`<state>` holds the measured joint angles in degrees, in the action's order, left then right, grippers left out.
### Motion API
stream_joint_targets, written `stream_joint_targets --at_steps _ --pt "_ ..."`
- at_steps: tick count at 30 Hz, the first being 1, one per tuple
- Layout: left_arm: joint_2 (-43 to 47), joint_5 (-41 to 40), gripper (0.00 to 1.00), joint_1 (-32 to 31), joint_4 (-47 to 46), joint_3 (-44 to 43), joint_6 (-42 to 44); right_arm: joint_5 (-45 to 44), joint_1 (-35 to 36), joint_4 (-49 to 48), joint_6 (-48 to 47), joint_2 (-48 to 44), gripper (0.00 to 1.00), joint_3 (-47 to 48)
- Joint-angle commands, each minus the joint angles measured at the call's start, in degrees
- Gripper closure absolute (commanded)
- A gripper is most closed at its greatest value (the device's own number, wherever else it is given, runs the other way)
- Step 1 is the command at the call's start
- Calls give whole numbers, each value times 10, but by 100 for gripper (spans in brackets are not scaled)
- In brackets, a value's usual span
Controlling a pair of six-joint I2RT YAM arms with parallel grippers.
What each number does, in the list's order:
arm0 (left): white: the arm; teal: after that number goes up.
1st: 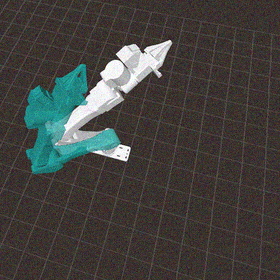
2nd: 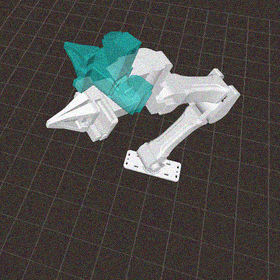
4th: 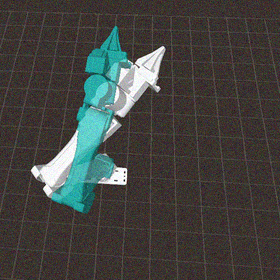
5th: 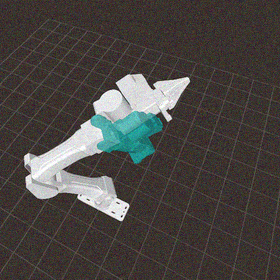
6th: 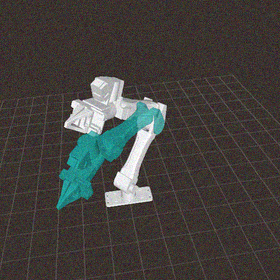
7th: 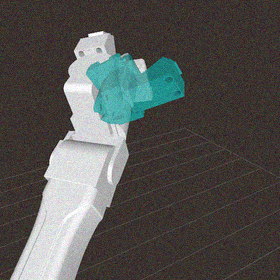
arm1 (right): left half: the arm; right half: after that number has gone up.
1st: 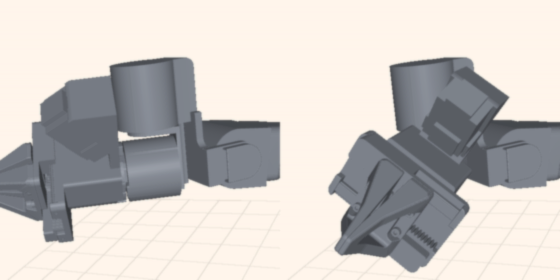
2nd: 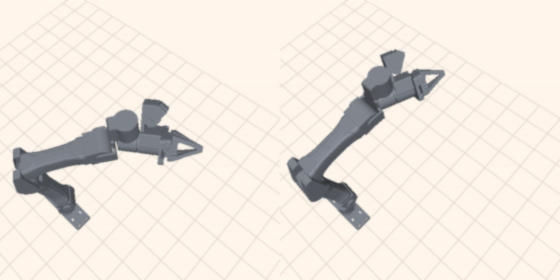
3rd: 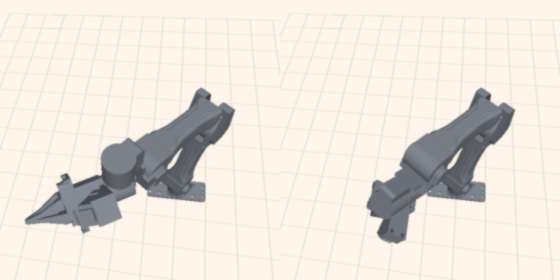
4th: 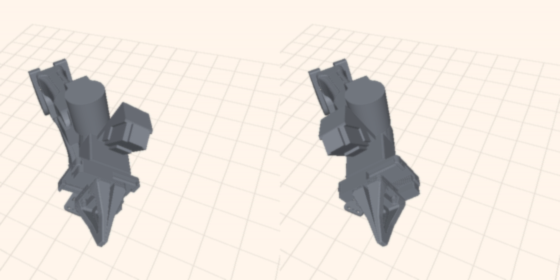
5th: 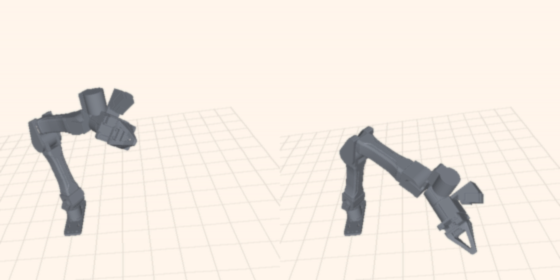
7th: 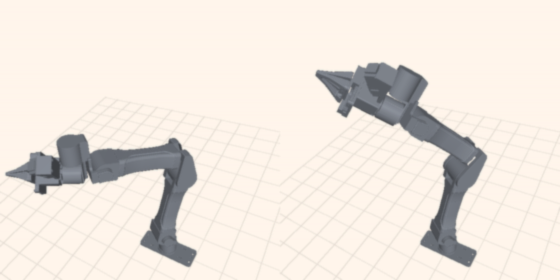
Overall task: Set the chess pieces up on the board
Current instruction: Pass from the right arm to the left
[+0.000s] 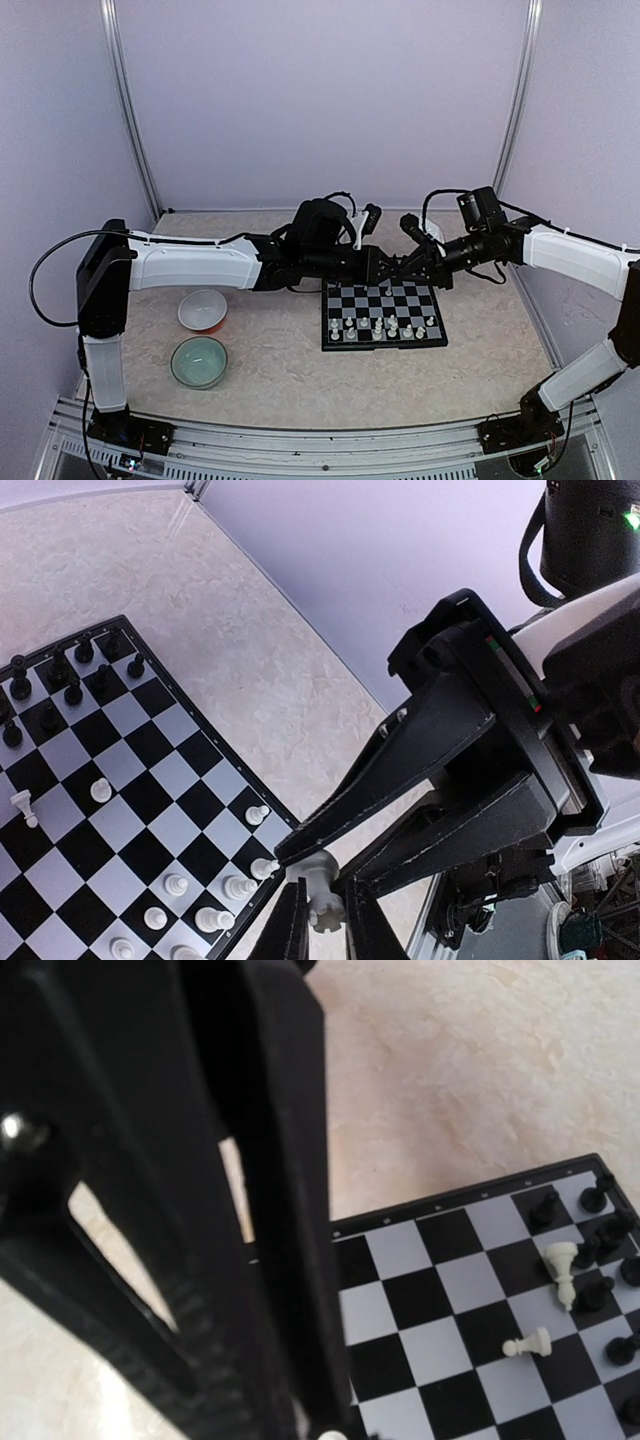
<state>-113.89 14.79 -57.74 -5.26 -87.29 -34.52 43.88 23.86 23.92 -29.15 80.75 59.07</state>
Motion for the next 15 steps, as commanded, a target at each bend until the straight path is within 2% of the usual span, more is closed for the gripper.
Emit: stream_joint_targets --at_steps 1,5,8,15 --pt "-16 9 88 -4 0 -21 3 10 -4 -7 -5 -11 88 -6" --pt "-17 -13 90 -1 38 -42 29 11 -8 15 -30 -1 65 -1" --pt "-27 -30 91 5 124 -64 62 20 -31 37 -41 2 52 11" --pt "-35 -145 91 9 278 -81 139 26 -83 20 -34 -27 50 -1"
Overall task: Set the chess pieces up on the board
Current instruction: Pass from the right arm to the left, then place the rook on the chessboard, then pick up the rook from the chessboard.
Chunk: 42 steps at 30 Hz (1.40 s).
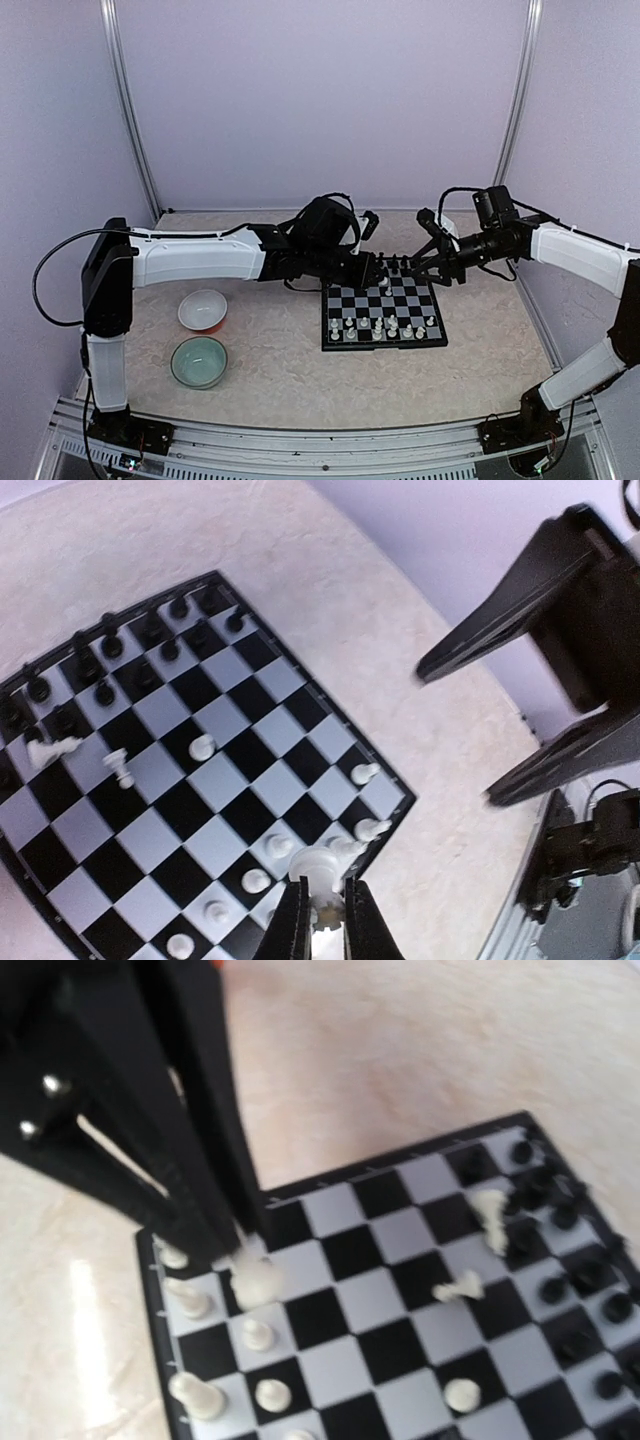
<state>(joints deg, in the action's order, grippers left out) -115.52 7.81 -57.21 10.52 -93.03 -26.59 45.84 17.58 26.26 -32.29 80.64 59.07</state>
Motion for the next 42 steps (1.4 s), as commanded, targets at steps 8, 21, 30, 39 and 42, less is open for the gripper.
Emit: stream_joint_targets --at_steps 8,21,30,39,42 --pt "-65 -138 92 0 193 -53 76 -24 -22 -8 8 -6 50 0" --pt "-124 -144 86 0 211 -101 84 -26 -22 3 -1 14 50 3" --pt "-129 -140 69 4 229 -143 94 -22 -22 11 -4 38 51 6" --pt "-39 -123 65 62 204 -185 114 -78 37 14 -2 80 58 35" --pt "31 -103 66 87 79 -110 150 -129 87 32 -23 114 66 63"
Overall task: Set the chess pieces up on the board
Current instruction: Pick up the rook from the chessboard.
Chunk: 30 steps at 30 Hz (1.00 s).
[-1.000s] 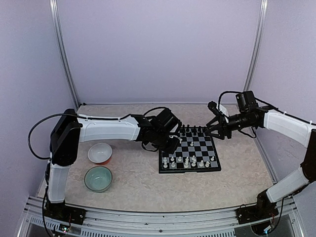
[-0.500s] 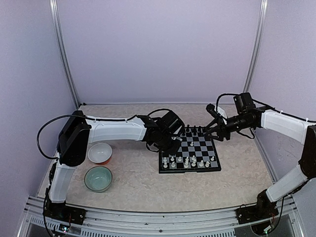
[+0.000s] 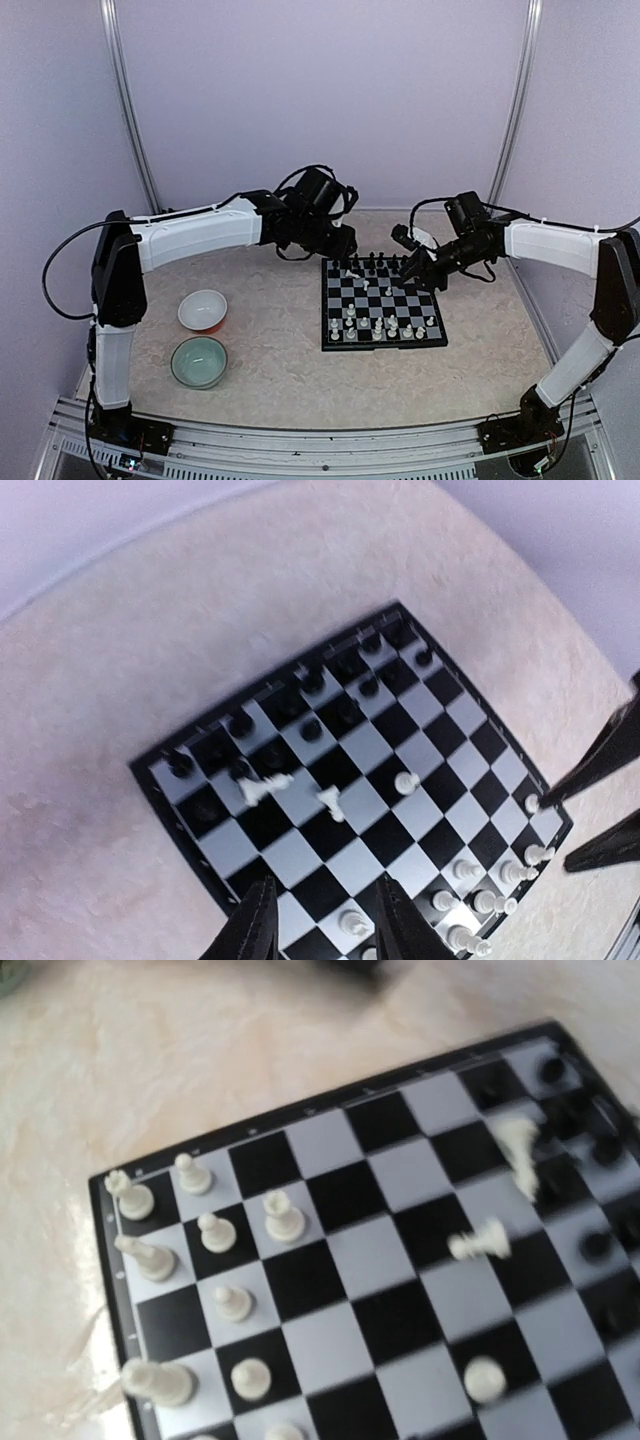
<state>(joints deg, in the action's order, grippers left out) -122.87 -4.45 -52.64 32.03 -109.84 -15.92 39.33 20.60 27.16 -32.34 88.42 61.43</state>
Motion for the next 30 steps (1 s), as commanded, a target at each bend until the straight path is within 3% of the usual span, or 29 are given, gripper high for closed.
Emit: stream_joint_targets --at_steps 1,5,10,12,21,30 --pt "127 9 65 40 -179 87 71 -74 69 28 -27 50 67 48" --pt "218 -32 60 47 -301 174 113 -107 109 51 -39 108 69 88" --pt "266 21 59 102 -362 277 32 -130 142 85 -50 159 63 139" --pt "282 7 58 106 -383 313 15 -136 150 89 -50 172 61 153" --pt "286 57 58 130 -387 310 -31 -156 171 112 -38 238 59 220" --pt "297 58 58 136 -389 312 -33 -168 184 129 -30 289 57 268"
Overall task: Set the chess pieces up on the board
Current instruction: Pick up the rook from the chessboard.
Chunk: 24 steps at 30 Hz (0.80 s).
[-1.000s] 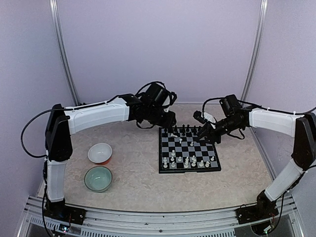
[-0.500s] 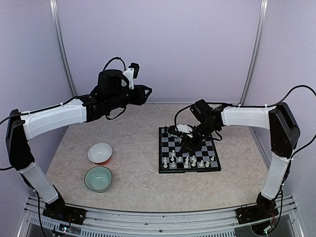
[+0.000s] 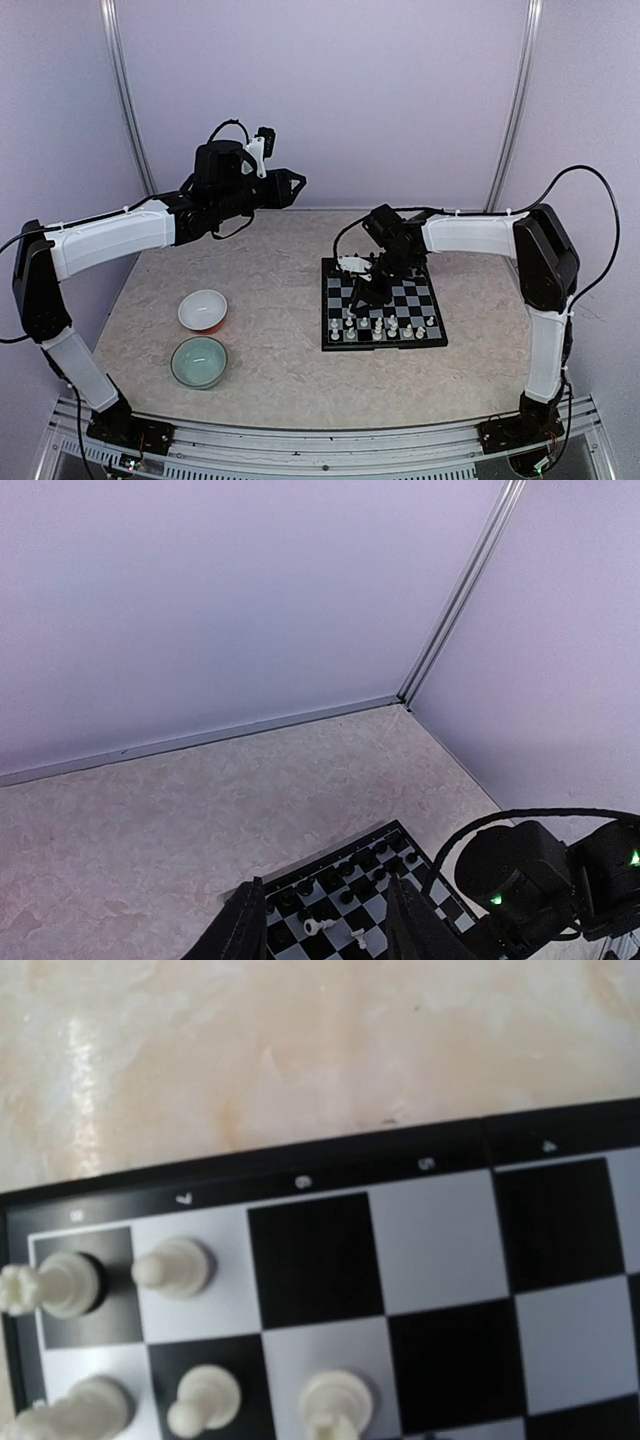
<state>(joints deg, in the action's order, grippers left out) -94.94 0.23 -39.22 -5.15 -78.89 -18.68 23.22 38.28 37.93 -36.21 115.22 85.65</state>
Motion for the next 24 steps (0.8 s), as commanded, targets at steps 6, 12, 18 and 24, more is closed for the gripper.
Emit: stream_joint_targets --at_steps 6,12,18,24 --pt "13 21 58 5 -16 1 -9 5 8 32 9 41 64 49" --pt "11 27 58 10 -16 0 -10 11 9 37 11 52 72 56" --pt "8 33 58 10 -16 0 -11 6 8 36 18 59 82 66" --pt "7 35 58 10 -15 0 -9 0 9 36 18 32 95 63"
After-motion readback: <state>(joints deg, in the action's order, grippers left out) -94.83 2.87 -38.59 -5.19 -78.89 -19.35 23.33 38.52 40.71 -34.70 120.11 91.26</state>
